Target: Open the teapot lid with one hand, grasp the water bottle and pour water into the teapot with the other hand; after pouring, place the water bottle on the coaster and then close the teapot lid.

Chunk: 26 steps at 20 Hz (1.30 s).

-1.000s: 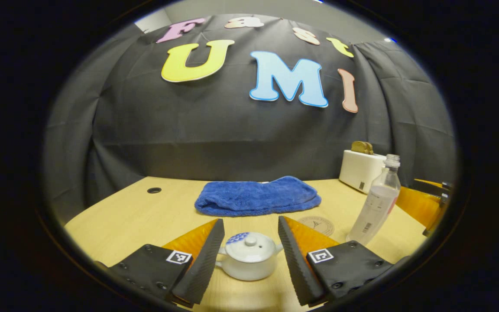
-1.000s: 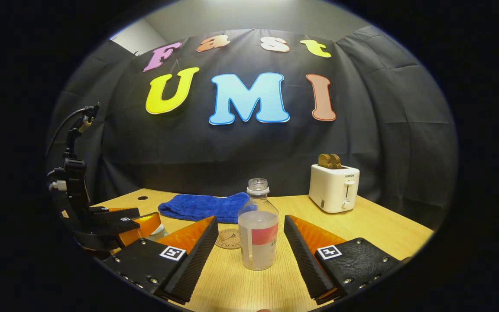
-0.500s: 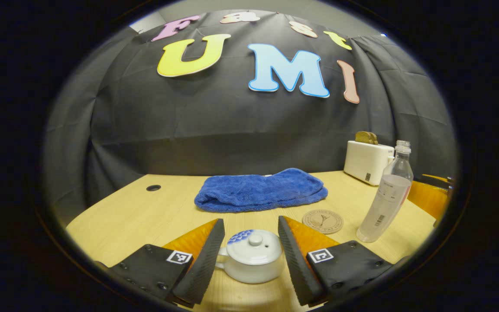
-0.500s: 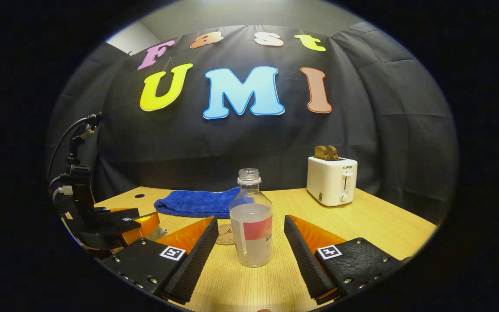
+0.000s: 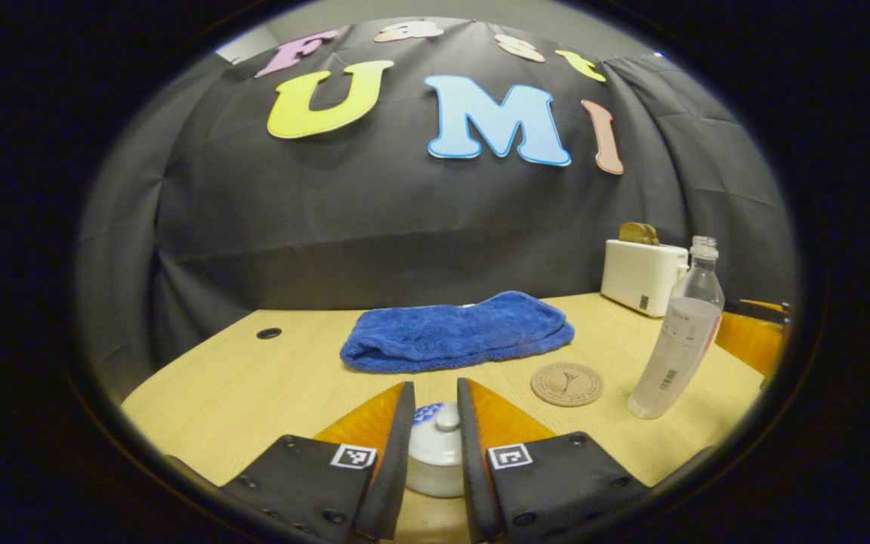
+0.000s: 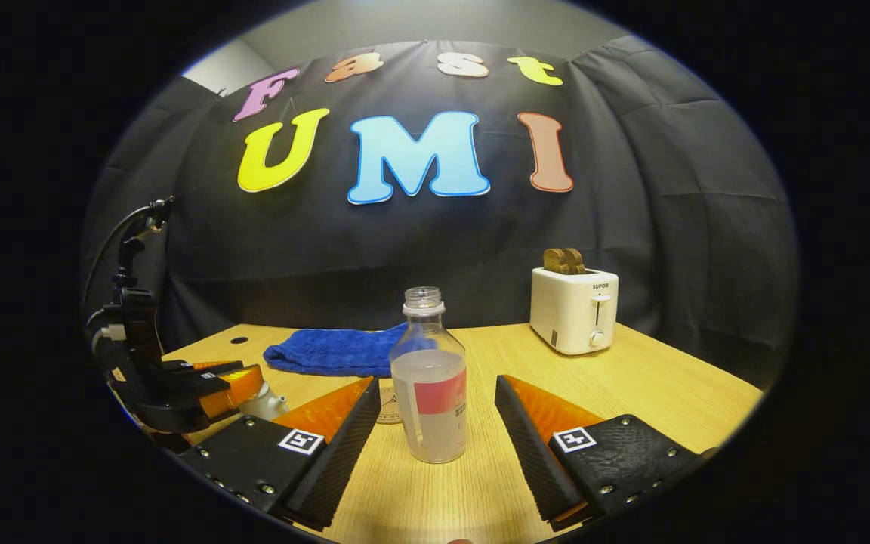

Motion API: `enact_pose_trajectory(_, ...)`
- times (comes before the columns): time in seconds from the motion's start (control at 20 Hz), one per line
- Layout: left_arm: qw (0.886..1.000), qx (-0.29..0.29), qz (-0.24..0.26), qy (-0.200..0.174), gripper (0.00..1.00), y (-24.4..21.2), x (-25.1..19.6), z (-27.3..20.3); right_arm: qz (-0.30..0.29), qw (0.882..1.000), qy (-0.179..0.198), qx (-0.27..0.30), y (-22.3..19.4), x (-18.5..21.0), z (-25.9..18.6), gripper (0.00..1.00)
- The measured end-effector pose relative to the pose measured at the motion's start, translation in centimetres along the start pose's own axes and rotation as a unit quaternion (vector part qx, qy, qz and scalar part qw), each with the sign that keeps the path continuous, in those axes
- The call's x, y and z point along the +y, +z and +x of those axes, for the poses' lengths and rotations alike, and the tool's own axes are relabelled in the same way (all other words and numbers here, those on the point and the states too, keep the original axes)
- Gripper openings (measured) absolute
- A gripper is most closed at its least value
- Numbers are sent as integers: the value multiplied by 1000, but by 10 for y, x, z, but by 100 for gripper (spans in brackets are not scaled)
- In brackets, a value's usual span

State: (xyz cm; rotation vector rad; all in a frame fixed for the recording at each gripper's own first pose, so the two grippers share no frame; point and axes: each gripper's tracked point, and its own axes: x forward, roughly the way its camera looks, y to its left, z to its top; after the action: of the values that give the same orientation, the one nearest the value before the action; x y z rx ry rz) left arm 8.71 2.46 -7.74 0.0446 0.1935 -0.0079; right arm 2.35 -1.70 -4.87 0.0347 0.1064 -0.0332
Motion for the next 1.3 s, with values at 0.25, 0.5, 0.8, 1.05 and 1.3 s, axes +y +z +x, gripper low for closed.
enact_pose_trajectory(0.25, 1000, 8, 7, -7, 40, 1, -1, 1, 3, 1000, -1, 3, -3, -1, -1, 95)
enact_pose_trajectory(0.5, 1000, 8, 1, -7, 17, 2, -2, 1, 6, 1000, -6, 4, -3, -6, -1, 95)
enact_pose_trajectory(0.8, 1000, 4, -7, -14, 18, 3, -2, 2, 15, 1000, -10, 10, -7, -10, 1, 95)
enact_pose_trajectory(1.05, 1000, -10, -16, -10, 7, 11, 2, 1, 10, 1000, -11, 10, -7, -10, 1, 95)
enact_pose_trajectory(1.3, 1000, -19, -17, -11, 6, 17, 3, -1, 11, 1000, -9, 16, -10, -9, 4, 95)
